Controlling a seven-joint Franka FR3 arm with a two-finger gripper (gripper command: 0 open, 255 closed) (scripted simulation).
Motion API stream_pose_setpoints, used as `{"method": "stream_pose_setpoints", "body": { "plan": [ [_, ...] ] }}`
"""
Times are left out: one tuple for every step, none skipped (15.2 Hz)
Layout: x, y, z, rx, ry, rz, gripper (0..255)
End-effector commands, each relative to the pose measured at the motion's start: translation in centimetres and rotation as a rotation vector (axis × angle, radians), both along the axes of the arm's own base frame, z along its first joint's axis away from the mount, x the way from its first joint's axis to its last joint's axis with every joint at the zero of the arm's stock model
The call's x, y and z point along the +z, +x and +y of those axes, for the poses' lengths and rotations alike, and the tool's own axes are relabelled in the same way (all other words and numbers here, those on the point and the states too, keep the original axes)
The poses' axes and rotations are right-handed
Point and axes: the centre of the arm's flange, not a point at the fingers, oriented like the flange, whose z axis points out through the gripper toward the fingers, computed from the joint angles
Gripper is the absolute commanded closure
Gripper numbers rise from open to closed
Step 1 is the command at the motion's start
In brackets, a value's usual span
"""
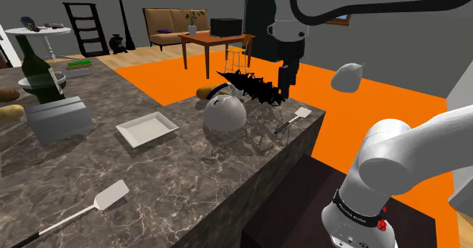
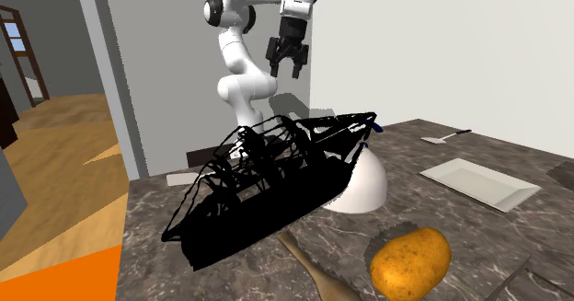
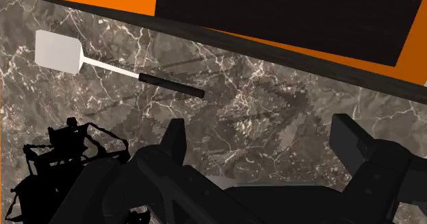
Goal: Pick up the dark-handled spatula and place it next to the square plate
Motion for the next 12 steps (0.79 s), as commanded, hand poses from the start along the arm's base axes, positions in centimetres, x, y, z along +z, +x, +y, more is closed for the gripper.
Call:
{"method": "stream_pose_setpoints", "body": {
  "plan": [
    [0.0, 0.0, 0.0, 0.0, 0.0, 0.0, 0],
    [-0.6, -0.6, -1.1, 0.055, 0.01, -0.001, 0],
    [-1.3, -1.1, -2.3, 0.109, 0.021, -0.002, 0],
    [-2.0, -1.6, -3.5, 0.164, 0.031, -0.003, 0],
    [-2.6, -2.0, -4.7, 0.219, 0.041, -0.004, 0],
    [-3.3, -2.3, -5.9, 0.273, 0.052, -0.004, 0],
    [-4.0, -2.6, -7.1, 0.328, 0.062, -0.005, 0],
    [-4.8, -2.8, -8.3, 0.383, 0.072, -0.006, 0],
    [-5.5, -2.9, -9.6, 0.437, 0.083, -0.007, 0],
    [-6.2, -3.0, -10.8, 0.492, 0.093, -0.008, 0],
    [-7.0, -2.9, -12.0, 0.547, 0.103, -0.009, 0],
    [-7.8, -2.9, -13.2, 0.602, 0.114, -0.01, 0]
  ]
}}
